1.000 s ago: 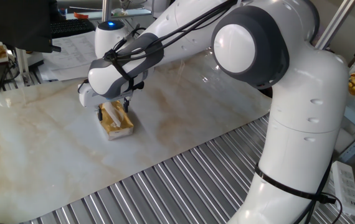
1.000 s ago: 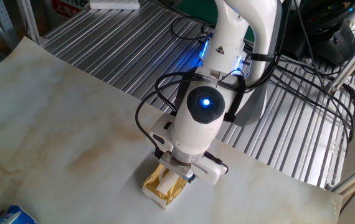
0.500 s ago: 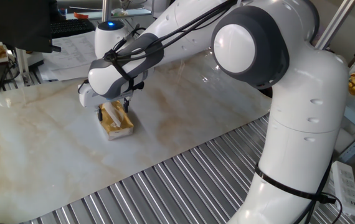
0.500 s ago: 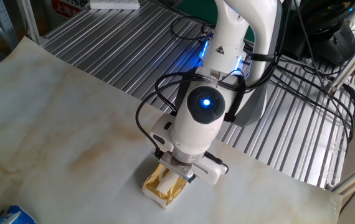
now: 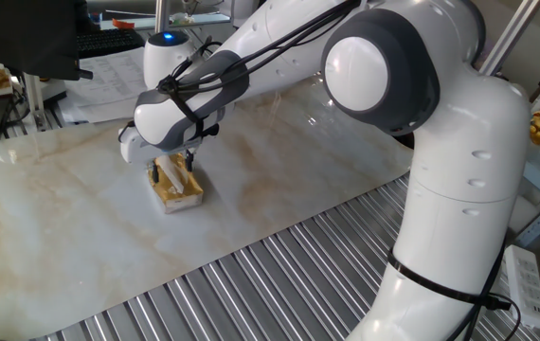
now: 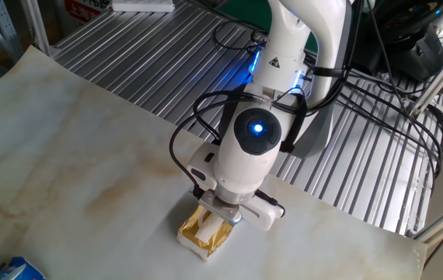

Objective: Pull out a napkin

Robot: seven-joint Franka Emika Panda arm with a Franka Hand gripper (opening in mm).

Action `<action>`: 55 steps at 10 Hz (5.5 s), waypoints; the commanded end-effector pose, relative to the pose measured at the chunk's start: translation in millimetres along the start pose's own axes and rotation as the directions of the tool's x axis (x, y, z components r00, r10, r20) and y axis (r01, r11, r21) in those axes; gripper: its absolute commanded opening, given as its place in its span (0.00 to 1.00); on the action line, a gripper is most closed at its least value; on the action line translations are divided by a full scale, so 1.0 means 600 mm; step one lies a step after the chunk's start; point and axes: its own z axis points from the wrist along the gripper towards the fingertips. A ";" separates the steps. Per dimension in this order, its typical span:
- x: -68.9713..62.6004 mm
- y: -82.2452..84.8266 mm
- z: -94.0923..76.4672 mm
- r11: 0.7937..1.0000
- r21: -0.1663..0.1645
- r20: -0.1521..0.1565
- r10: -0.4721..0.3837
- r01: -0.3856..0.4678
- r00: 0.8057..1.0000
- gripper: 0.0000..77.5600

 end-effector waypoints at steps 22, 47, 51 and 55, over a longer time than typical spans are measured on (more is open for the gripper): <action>0.001 -0.035 -0.075 1.000 0.012 -0.009 0.006 -0.006 1.000 0.02; 0.021 -0.083 -0.222 0.998 -0.063 0.000 0.031 -0.031 1.000 0.02; 0.031 -0.096 -0.242 0.998 -0.054 0.001 0.033 -0.032 0.999 0.02; 0.023 -0.130 -0.263 0.999 -0.047 -0.001 -0.004 0.004 1.000 0.02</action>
